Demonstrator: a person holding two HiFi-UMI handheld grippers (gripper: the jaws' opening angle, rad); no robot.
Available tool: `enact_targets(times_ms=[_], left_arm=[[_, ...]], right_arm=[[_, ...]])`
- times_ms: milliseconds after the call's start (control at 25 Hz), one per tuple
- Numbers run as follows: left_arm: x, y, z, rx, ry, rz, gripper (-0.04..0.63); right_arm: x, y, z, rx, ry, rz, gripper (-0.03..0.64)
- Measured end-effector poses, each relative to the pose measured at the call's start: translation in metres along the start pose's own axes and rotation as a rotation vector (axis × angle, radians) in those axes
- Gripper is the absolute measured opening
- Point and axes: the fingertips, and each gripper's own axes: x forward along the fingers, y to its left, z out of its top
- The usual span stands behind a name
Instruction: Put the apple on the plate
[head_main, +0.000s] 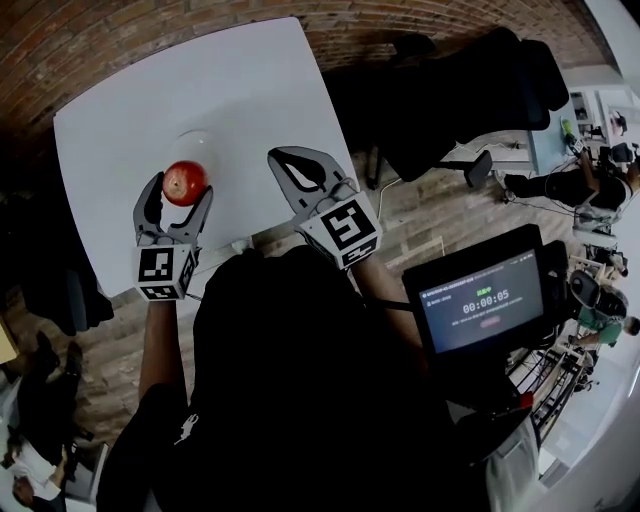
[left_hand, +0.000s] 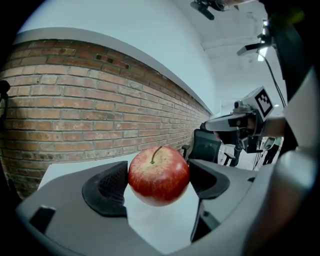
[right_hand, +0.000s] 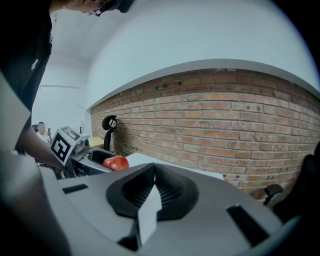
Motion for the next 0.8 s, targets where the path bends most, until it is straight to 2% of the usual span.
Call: enact_targets(times_ms=[360, 800], left_arm=[[0.024, 0.014, 0.001, 0.002, -0.002, -0.011, 0.387], [0.0, 0.012, 0.001, -0.007, -0.008, 0.083, 0.387]], right_arm=[[0.022, -0.015, -0.011, 0.013, 0.021, -0.001, 0.005], [0.025, -0.001, -0.003, -0.003, -0.006, 0.093, 0.005]])
